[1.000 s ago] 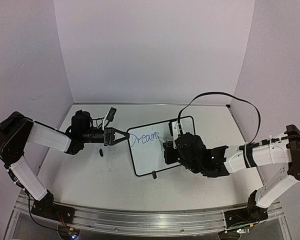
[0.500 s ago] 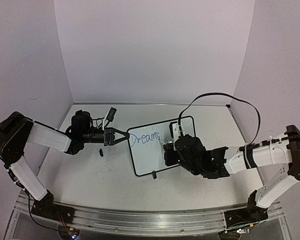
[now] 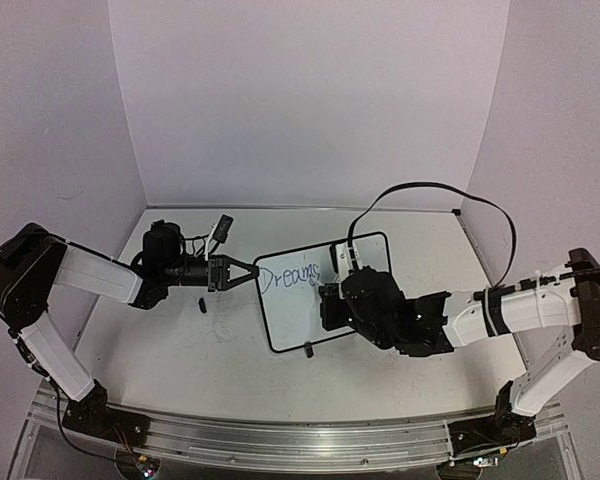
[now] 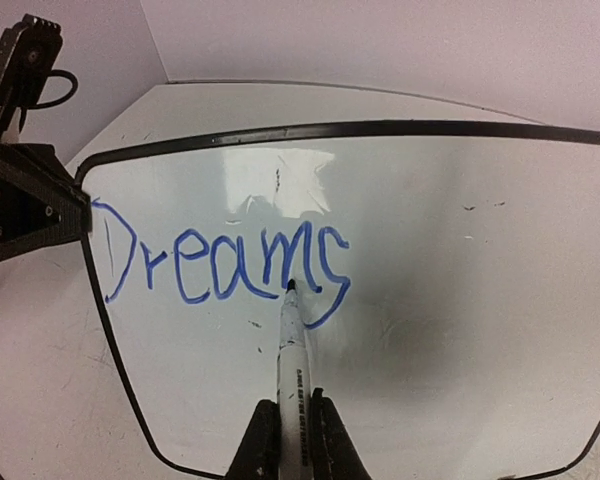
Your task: Write a sentence on the whiteboard
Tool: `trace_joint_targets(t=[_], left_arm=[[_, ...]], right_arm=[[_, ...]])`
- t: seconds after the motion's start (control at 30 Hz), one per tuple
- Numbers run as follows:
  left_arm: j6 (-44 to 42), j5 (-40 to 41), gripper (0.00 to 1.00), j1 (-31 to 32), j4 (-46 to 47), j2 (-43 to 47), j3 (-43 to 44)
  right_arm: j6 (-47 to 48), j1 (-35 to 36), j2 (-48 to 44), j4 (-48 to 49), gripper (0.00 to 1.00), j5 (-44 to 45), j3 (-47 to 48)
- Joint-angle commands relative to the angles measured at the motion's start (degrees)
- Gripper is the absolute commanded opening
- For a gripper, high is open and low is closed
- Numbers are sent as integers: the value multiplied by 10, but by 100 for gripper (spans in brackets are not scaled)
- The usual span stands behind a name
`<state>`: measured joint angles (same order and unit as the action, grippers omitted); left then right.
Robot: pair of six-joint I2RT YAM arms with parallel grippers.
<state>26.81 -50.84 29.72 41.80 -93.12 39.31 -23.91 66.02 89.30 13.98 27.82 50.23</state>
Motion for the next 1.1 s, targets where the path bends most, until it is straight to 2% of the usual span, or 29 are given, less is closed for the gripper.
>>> trace_joint_targets(t=[0.0,0.17,1.07], left_arm=[[3,-22,0,3,-3,14,16],[1,-21,0,3,-4,13,14],[-12,-6,0,4,-20,25,10]], right_arm=[[13,-3,-62,14,0,22,-23],[1,-16,-86,-2,0,18,-59],[34,-22,-92,1,0,-4,-59]])
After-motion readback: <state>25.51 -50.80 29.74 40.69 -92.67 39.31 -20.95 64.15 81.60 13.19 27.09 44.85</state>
